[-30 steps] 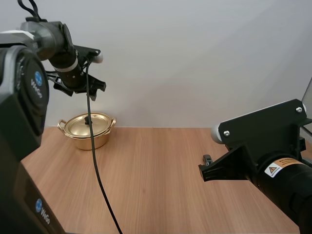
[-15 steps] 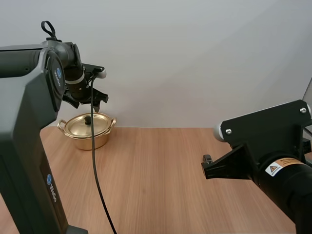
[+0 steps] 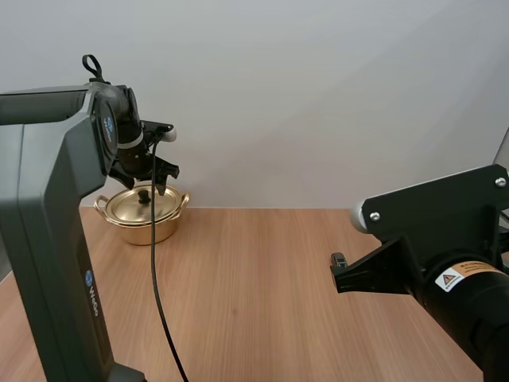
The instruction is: Open the pot, put the car inside, and close it
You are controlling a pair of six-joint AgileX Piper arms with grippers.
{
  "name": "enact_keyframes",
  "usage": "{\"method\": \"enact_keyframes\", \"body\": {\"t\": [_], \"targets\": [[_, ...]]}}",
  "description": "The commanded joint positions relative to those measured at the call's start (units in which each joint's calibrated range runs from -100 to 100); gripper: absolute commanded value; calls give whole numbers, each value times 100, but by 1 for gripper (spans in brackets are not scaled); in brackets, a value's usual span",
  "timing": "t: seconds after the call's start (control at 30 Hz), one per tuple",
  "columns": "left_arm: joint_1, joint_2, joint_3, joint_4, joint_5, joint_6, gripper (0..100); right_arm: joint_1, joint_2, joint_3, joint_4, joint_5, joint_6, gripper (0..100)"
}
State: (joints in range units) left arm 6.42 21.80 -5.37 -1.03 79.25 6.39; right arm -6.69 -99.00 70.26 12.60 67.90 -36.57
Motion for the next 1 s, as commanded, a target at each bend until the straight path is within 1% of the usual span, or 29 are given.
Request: {"method": "enact_keyframes", "body": {"t": [0.0,0.17,0.4,0.67,0.7,0.77,0.8,0.83,0.87,0.97], "targets": [[4,29,-1,-4,22,6,100,-2,1,5,3,2,-10,0],[34,128,-5,9,-43,-106,100,-2,1,5,3,2,-10,0],[155,211,-16,-2,-318,-106,100,-2,1,5,3,2,-10,0],[172,338,-16,-12,-287,-107,100,-1,1,5,18,2,-23,0],[172,348,-16,-12,-308,-107,98,-1,1,17,18,2,-22,0],[172,352,-16,-47,-379,-132,84,-1,1,15,31,2,-34,0],[172,352,-16,-47,-422,-154,78,-1,1,15,31,2,-34,0],[172,352,-16,-47,-461,-163,75,-1,1,15,31,2,-34,0],[172,352,-16,-47,-517,-184,72,-1,1,15,31,2,-34,0],[172,352,-16,-47,-674,-184,71,-1,1,15,31,2,-34,0]]}}
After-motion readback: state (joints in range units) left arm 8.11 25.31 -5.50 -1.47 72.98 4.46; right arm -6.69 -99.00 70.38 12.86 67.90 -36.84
